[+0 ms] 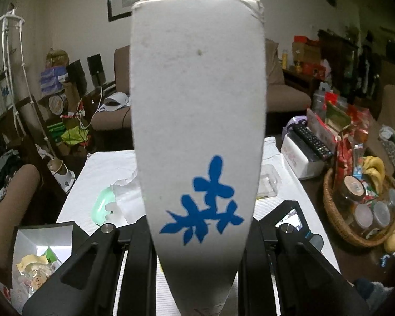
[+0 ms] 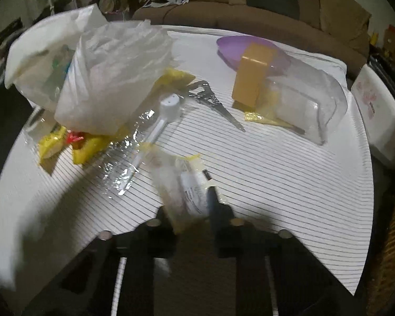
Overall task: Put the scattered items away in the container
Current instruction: 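Lift the glove box with the left tool while the right tool grasps the yellow sachet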
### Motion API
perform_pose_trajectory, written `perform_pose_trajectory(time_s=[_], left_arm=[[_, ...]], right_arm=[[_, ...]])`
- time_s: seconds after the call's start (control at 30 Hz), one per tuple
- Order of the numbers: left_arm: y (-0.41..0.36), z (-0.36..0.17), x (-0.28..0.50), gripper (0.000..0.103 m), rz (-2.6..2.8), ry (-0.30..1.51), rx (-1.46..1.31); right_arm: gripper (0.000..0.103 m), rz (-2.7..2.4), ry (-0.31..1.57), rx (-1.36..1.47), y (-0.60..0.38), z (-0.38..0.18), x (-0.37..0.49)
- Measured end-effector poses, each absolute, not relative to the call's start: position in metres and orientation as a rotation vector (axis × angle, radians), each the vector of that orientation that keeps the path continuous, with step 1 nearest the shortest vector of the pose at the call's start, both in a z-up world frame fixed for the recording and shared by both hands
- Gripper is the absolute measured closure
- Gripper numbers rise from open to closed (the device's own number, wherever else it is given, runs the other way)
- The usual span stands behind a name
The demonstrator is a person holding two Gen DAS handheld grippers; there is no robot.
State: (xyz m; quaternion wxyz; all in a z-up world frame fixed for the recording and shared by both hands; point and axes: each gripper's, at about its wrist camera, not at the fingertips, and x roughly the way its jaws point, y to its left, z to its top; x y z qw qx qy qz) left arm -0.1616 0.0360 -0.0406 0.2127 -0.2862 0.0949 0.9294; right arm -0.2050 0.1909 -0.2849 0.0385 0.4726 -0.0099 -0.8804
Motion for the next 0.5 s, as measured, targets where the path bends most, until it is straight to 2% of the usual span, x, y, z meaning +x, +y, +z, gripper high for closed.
perform_pose_trajectory(time_s=[0.07,0.33,0.4,0.5], left_arm=[[0.036,-0.035,-0.158,0.087,2.584,0.271,-0.78],[0.029,-0.023,-0.154,0.087,2.584,0.238,-0.758],[0.028,-0.022,-0.155,0.087,2.583,0.239,-0.753],[0.024,-0.022,-0.156,0.087,2.582,0.231,-0.739]], right_arm=[[0.1,-2.701,-0.118,1.428,0.201,-0.273,-0.201],[0.1,-2.689,-0.815,1.064,0.282,-0.181,-0.169],[0.1,-2.713,-0.864,0.972,0.291,-0.155,-0.151],[0.1,-2.789,-0.826,0.878,0.292,-0.116,-0.121]])
